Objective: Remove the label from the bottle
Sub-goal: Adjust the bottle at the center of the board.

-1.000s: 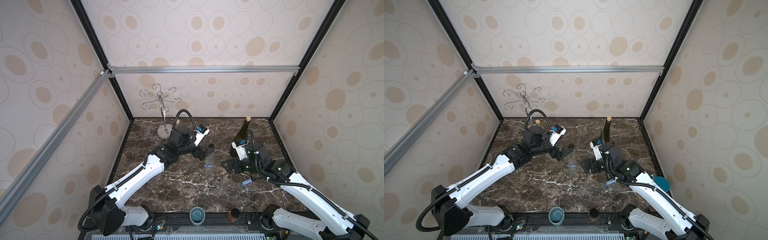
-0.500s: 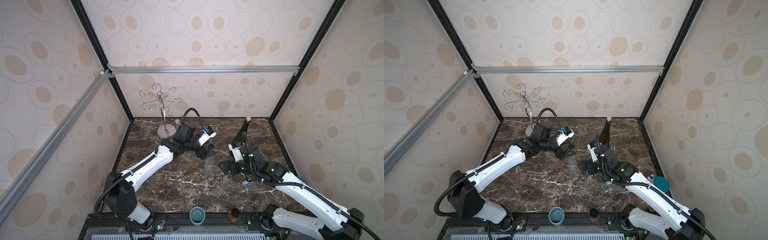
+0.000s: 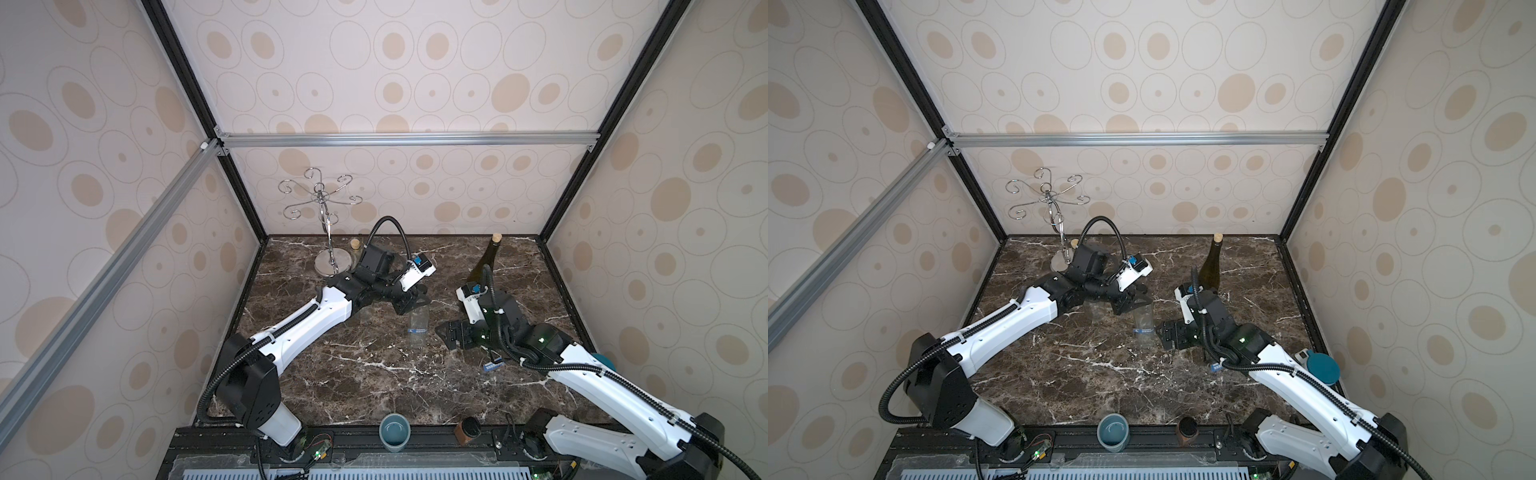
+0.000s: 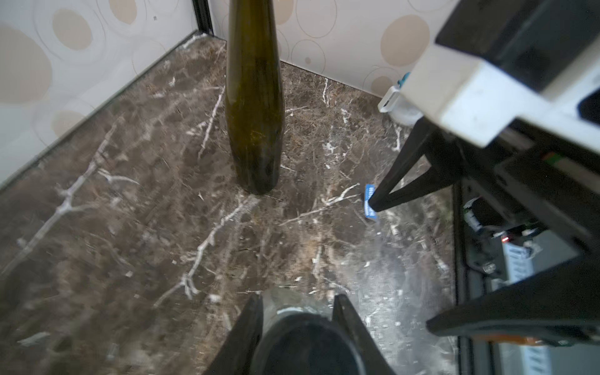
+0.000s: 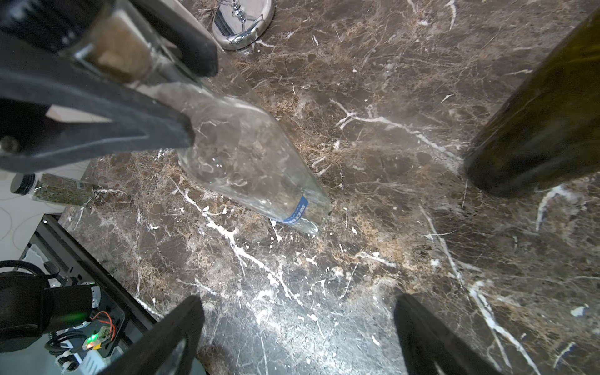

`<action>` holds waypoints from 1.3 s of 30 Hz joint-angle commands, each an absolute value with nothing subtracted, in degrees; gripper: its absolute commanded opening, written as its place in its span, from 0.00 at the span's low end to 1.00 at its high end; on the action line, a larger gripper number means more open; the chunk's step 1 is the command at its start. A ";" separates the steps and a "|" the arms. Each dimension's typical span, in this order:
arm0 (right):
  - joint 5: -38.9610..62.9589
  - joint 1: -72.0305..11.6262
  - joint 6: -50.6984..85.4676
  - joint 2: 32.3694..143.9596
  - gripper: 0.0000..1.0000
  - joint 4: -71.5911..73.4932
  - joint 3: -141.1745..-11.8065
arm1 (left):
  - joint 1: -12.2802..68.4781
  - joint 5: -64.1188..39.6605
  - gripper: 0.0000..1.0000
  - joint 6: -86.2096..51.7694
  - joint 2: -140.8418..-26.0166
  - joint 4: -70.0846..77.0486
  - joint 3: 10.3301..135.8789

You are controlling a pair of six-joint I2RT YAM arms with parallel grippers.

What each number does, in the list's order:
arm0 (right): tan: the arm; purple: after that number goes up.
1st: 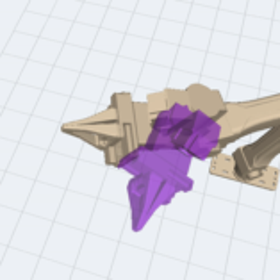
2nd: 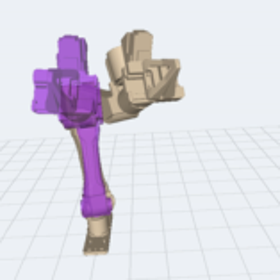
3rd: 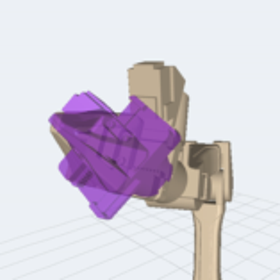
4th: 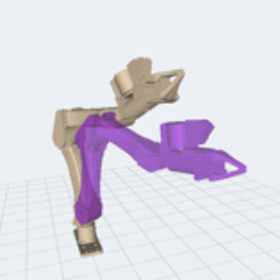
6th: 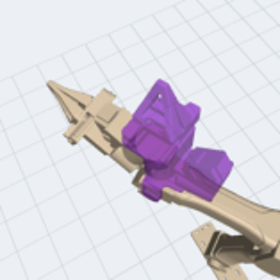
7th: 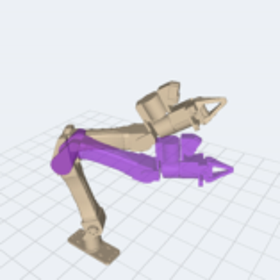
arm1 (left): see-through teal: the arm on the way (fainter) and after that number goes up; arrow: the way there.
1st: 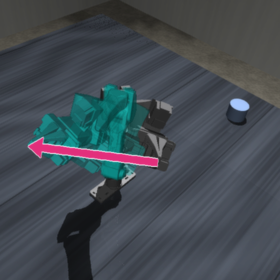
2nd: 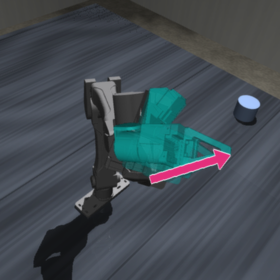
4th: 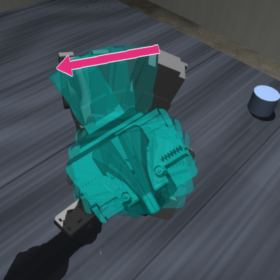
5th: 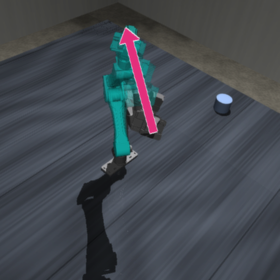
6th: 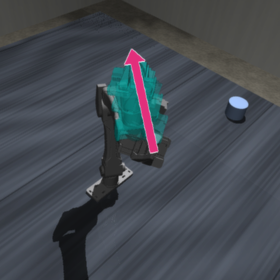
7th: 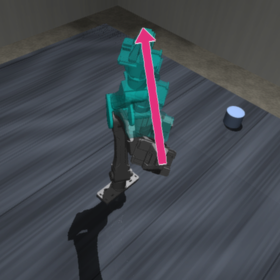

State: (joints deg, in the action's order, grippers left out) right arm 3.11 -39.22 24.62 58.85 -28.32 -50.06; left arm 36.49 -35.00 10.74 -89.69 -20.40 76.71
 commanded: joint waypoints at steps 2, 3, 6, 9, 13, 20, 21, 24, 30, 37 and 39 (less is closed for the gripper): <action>2.68 -39.56 24.72 59.71 0.95 -27.63 -50.26 | 36.07 -35.10 0.28 11.45 -89.04 -20.92 78.86; 2.72 -39.55 24.48 59.71 0.95 -27.54 -50.35 | 36.08 -34.69 0.27 11.28 -88.88 -20.83 78.92; 2.64 -39.56 24.38 59.91 0.95 -27.20 -50.49 | 36.12 -33.22 0.22 10.69 -88.18 -20.27 78.95; 2.72 -39.56 24.21 60.30 0.95 -27.48 -51.34 | 36.12 -31.69 0.18 9.75 -87.05 -18.74 78.25; 2.29 -39.46 24.17 60.50 0.95 -28.30 -52.27 | 36.12 -30.47 0.16 8.42 -86.09 -17.17 78.13; 1.74 -39.38 23.20 60.69 0.96 -28.97 -53.56 | 36.12 -29.15 0.13 7.43 -85.35 -17.40 78.66; 0.80 -39.38 23.48 60.77 0.97 -29.53 -53.89 | 36.11 -28.94 0.13 7.30 -85.13 -17.44 78.66; -1.29 -39.33 23.39 60.86 1.00 -31.60 -55.22 | 36.12 -27.59 0.12 6.69 -84.43 -17.10 78.36; -1.55 -39.20 21.13 60.14 1.00 -33.24 -56.77 | 36.09 -25.12 0.11 4.14 -84.37 -16.96 79.16; 1.38 -36.13 21.44 58.65 0.97 -32.72 -56.03 | 36.17 -17.68 0.08 -2.68 -84.48 -17.50 81.73; 2.30 -35.45 21.13 58.37 0.96 -32.70 -56.04 | 36.29 -15.96 0.08 -4.80 -83.92 -17.53 82.08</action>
State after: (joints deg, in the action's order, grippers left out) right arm 0.64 -36.27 21.71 59.70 -31.94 -55.33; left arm 36.42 -19.44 -0.38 -86.46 -20.36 78.04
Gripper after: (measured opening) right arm 0.966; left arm 0.319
